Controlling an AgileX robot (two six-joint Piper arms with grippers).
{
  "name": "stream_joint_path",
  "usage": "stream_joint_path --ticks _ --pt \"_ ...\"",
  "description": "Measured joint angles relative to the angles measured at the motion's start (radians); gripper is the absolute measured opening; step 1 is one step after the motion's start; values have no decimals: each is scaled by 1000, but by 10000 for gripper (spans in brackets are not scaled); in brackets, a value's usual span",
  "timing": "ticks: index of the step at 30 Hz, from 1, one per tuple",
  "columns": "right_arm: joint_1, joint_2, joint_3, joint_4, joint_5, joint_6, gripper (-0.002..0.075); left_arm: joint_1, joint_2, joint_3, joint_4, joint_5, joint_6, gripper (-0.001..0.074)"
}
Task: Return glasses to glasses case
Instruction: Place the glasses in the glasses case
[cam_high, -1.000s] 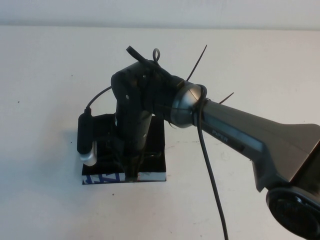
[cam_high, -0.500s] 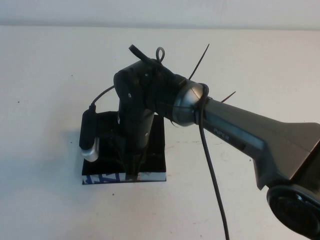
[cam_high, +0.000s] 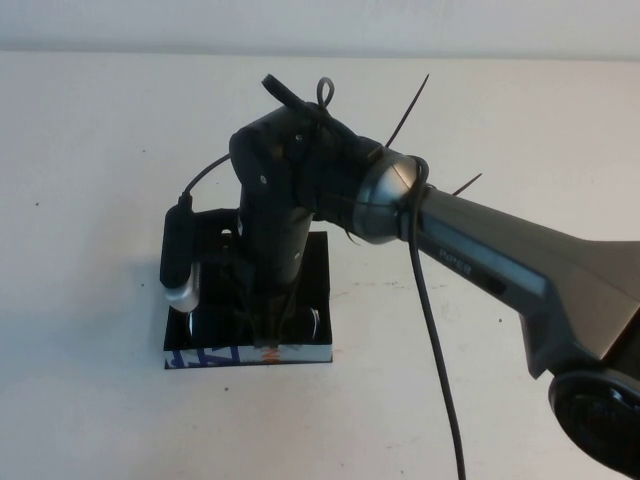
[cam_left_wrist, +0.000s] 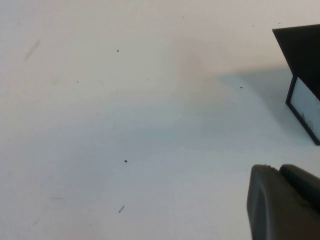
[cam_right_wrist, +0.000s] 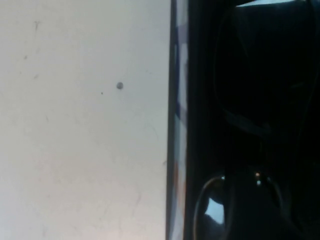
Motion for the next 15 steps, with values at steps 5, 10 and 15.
stream_joint_path --ticks 5,10,15 --pt "0 -5 0 -11 0 0 202 0 0 0 0 0 0 -4" --pt "-2 -21 0 -44 0 4 202 0 0 0 0 0 0 -4" --pt "-4 -106 23 -51 2 176 192 0 0 0 0 0 0 -4"
